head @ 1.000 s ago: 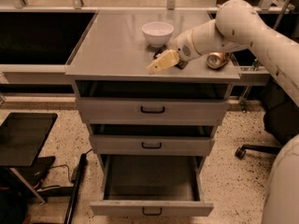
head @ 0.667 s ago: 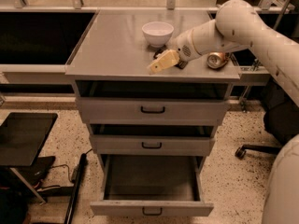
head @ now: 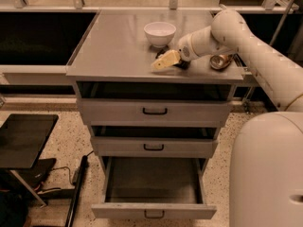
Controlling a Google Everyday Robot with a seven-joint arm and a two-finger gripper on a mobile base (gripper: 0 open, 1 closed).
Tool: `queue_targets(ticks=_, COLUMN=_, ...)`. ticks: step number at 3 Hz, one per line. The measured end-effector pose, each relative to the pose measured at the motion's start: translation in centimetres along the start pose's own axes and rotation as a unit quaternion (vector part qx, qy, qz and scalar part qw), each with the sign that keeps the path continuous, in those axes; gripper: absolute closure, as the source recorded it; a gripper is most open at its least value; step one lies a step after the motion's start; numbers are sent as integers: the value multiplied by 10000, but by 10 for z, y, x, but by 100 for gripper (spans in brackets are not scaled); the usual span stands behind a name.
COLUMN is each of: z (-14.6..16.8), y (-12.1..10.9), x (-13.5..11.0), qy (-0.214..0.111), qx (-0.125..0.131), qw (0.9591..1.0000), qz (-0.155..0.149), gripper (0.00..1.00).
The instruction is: Place rxbar chocolate into bottom drawer
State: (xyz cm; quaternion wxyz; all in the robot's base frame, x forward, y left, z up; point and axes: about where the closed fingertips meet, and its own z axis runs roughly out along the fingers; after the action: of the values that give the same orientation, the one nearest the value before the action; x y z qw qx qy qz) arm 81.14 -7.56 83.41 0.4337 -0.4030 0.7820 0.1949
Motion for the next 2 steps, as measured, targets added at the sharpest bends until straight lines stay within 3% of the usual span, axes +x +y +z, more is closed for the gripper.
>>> queue_targets(ticks=1, z=0, y=0, x=0, qy=0, qx=0, qw=10000, qz=0, gripper=0)
queue_targets(ticks=2, z=0, y=0, x=0, qy=0, qx=-1, qw=10000, qz=0, gripper=19)
